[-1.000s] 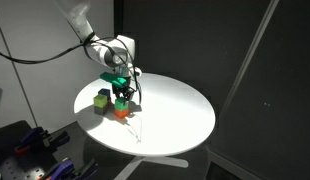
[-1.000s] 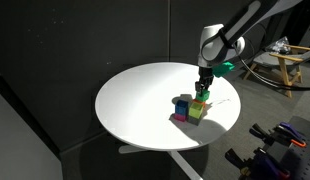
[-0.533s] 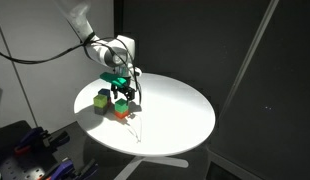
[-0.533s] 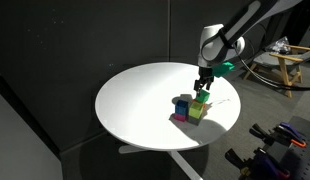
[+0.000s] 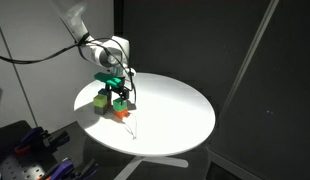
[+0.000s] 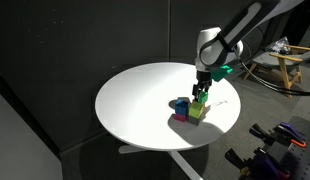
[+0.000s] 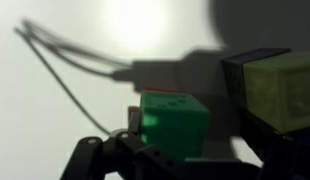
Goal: Put the green building block on the orange building block
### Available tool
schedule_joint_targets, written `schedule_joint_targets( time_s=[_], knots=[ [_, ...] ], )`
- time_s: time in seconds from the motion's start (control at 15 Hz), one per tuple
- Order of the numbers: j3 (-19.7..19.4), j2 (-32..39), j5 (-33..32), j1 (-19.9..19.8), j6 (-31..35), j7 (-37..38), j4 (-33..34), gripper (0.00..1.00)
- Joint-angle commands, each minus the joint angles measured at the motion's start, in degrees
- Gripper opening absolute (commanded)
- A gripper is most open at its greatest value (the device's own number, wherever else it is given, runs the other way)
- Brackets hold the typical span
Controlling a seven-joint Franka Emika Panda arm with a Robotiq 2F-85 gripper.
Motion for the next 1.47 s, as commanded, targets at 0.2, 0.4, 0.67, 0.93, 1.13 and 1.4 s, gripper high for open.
schedule_joint_targets(
  time_s=[0.2,0.4,0.67,0.93,1.13,1.4],
  knots=[
    [0.99,-7.46,-0.96,0.91,-0.48,0.13,-3.91,1.0],
    [1.14,-11.45,-0.82,0.88,-0.95,-0.08,-5.02,1.0],
    [1.31,-16.08,-0.91,1.22,-3.0,0.46,-5.68,1.0],
    [1.96,-20.23,-0.86,1.93,-6.62,1.35,-6.64,1.0],
    [2.58,-22.71,-0.48,2.53,-9.93,1.19,-7.46,1.0],
    [3.46,-26.16,0.57,3.29,-15.13,0.43,-8.78,1.0]
  ],
)
